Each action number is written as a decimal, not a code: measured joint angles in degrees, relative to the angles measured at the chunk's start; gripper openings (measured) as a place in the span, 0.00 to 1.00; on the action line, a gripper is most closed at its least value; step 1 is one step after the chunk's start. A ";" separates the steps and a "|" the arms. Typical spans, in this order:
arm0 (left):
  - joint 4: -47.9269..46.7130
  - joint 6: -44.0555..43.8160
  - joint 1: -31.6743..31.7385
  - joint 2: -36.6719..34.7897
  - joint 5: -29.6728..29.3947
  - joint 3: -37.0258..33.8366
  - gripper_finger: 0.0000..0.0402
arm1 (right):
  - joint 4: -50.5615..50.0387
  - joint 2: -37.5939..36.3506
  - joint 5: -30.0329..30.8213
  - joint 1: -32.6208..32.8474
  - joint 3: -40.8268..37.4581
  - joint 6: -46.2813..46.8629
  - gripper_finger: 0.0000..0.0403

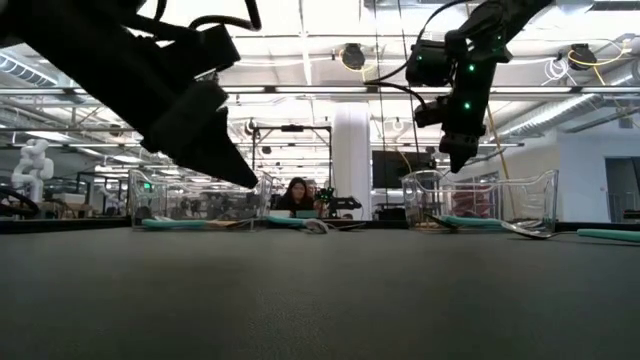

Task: Sort silverware by color (type)
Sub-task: Put the blue spoon into the top right transparent bin, then put the blue spoon into the top left transparent bin

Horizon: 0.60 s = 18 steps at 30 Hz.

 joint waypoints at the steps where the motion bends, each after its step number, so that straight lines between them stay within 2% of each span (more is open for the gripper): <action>1: 0.06 0.00 0.06 -0.06 0.95 0.00 0.43 | -0.14 0.00 -0.64 -0.55 0.02 0.32 0.11; 7: -2.64 0.27 0.31 -2.25 7.71 0.22 0.43 | 0.27 0.00 -0.42 -1.65 0.02 1.36 0.28; 12: -8.79 0.01 0.02 -5.95 17.30 0.23 0.43 | 1.61 -0.03 -1.12 -1.29 0.01 4.23 0.37; 15: -12.29 -1.53 -0.90 -8.65 22.77 0.24 0.43 | 3.93 -0.25 -5.90 0.38 0.02 6.88 0.38; 18: -16.20 -3.14 -1.90 -11.55 28.16 0.26 0.43 | 9.06 -0.65 -13.42 3.52 0.02 8.96 0.36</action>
